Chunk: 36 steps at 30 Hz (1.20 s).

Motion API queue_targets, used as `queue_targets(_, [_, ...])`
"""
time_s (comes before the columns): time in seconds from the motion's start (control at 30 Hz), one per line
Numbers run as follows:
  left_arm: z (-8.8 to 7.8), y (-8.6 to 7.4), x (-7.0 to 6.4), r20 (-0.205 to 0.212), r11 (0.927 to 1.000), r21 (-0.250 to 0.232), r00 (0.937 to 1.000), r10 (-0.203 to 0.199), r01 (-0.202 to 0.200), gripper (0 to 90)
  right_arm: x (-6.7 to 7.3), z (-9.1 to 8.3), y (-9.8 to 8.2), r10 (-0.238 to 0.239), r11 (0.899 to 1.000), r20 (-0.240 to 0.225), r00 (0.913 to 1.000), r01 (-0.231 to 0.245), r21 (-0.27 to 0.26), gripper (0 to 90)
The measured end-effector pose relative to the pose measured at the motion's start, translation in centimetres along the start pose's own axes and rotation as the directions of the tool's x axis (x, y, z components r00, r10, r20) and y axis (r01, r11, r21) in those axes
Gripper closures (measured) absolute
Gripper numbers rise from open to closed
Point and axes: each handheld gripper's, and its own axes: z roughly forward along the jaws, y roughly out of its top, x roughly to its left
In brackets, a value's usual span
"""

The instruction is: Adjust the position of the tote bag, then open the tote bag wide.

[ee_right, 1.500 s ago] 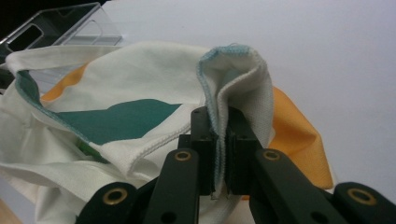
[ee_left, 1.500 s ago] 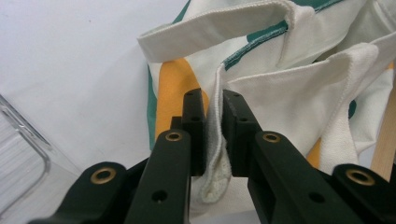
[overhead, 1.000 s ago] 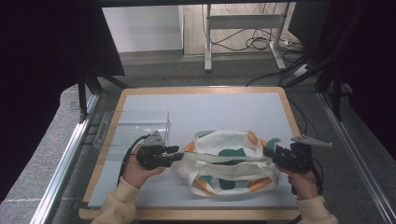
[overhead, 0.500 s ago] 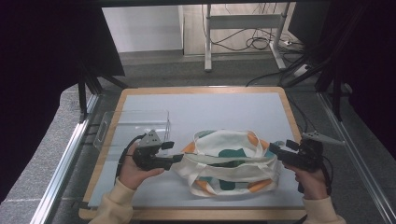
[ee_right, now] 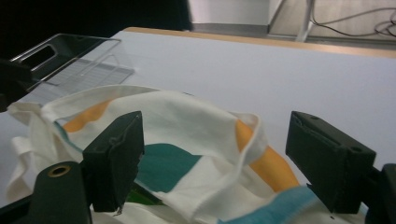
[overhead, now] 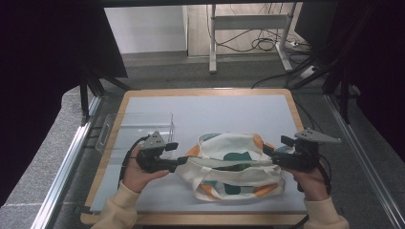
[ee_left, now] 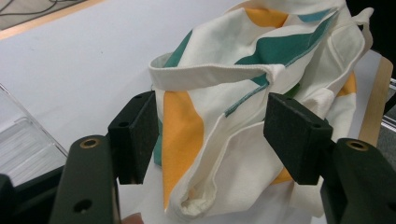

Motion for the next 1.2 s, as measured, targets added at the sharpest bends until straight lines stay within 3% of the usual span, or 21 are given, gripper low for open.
queue_targets(0.17, [-0.1, 0.1, -0.1, 0.004, 1.0, -0.002, 1.0, 0.009, -0.009, 35.7, 1.8, 0.5, 0.3, -0.083, 0.996, -0.084, 0.993, 0.085, 0.022, 19.5])
queue_targets(0.43, [-0.2, 0.3, -0.1, 0.01, 0.9999, -0.014, 0.9999, 0.01, -0.01, 35.7, 4.2, 1.7, 0.3, -0.147, 0.987, -0.178, 0.9731, 0.157, 0.043, 24.4])
queue_targets(0.67, [-0.2, 0.3, -0.3, 0.007, 0.9997, -0.014, 0.9998, 0.018, -0.017, 35.7, 5.0, 2.7, 0.1, -0.156, 0.984, -0.208, 0.9655, 0.169, 0.049, 28.0])
queue_targets(0.93, [0.7, 1.4, -0.7, 0.023, 0.9989, -0.009, 0.9987, 0.046, -0.046, 36.2, 6.4, 3.7, 0.0, -0.187, 0.976, -0.262, 0.9467, 0.21, 0.062, 31.3])
queue_targets(1.2, [1.7, 2.6, -1.3, 0.047, 0.9967, 0.001, 0.9956, 0.081, -0.081, 39.7, 7.5, 4.0, -0.3, -0.22, 0.965, -0.288, 0.9321, 0.252, 0.078, 31.8])
